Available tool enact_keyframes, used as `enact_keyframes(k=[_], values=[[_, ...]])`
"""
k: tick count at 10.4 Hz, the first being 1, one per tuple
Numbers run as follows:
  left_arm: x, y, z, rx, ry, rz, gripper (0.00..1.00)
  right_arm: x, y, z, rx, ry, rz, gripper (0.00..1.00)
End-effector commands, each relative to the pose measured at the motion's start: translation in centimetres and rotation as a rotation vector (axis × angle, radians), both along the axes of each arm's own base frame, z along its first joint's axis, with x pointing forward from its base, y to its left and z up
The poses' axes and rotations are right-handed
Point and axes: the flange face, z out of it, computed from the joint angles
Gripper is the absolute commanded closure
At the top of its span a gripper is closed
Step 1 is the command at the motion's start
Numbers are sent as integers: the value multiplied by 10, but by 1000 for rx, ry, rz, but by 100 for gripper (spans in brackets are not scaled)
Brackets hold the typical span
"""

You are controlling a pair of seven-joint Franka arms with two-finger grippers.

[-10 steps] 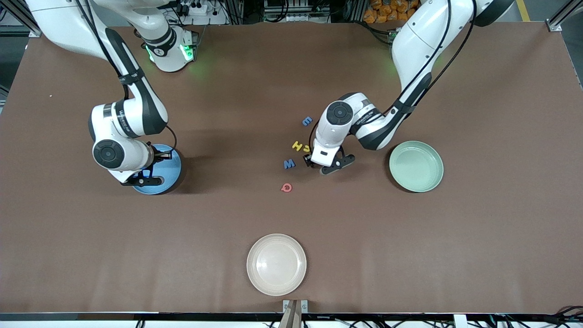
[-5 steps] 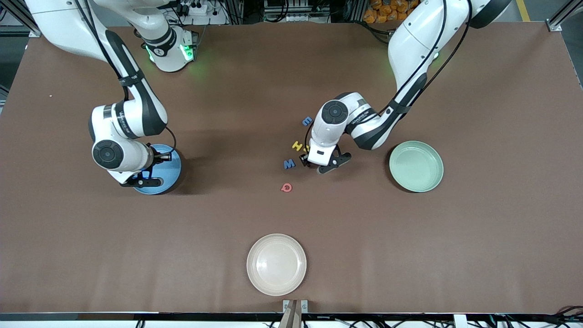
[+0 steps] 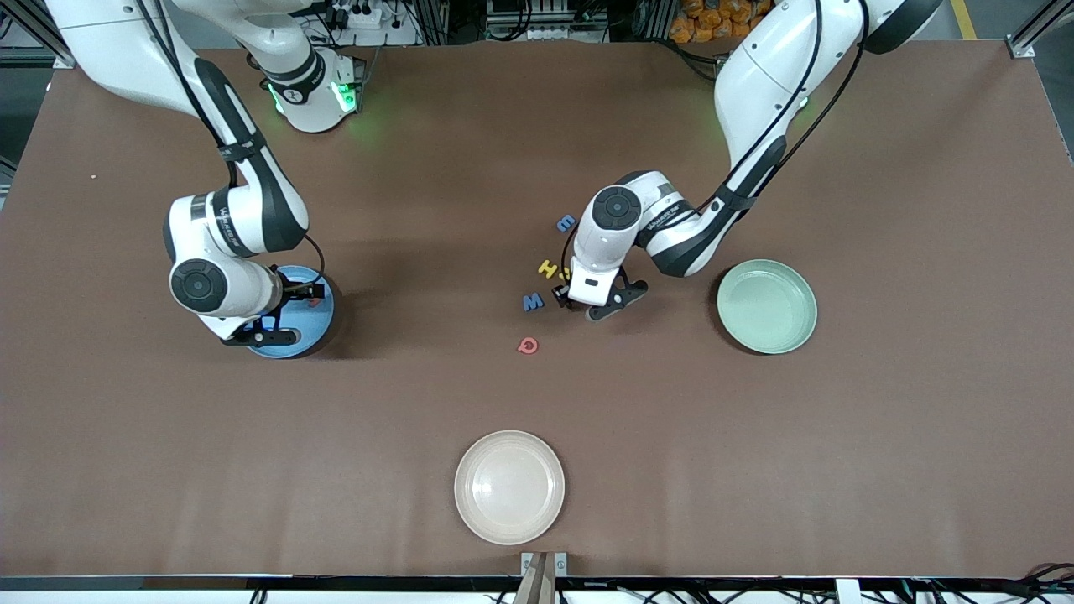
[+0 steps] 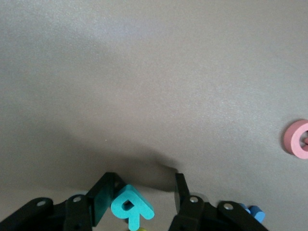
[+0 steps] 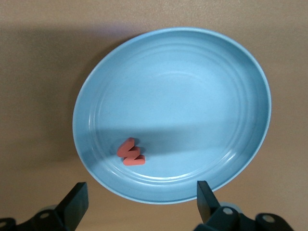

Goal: Sort upper and lower case letters into plates
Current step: 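Release the pink letter into the blue plate while the left gripper grasps the cyan R, then lift the cyan R with the left gripper toward the green plate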

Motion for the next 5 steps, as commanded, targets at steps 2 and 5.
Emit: enact_keyframes(k=[2, 5], values=[[-7, -14, -1, 18, -30, -124, 40, -1, -1, 7, 20, -4, -2, 0], [-17, -19, -8, 28, -26, -222, 40, -1, 0, 7, 20, -4, 0, 0]])
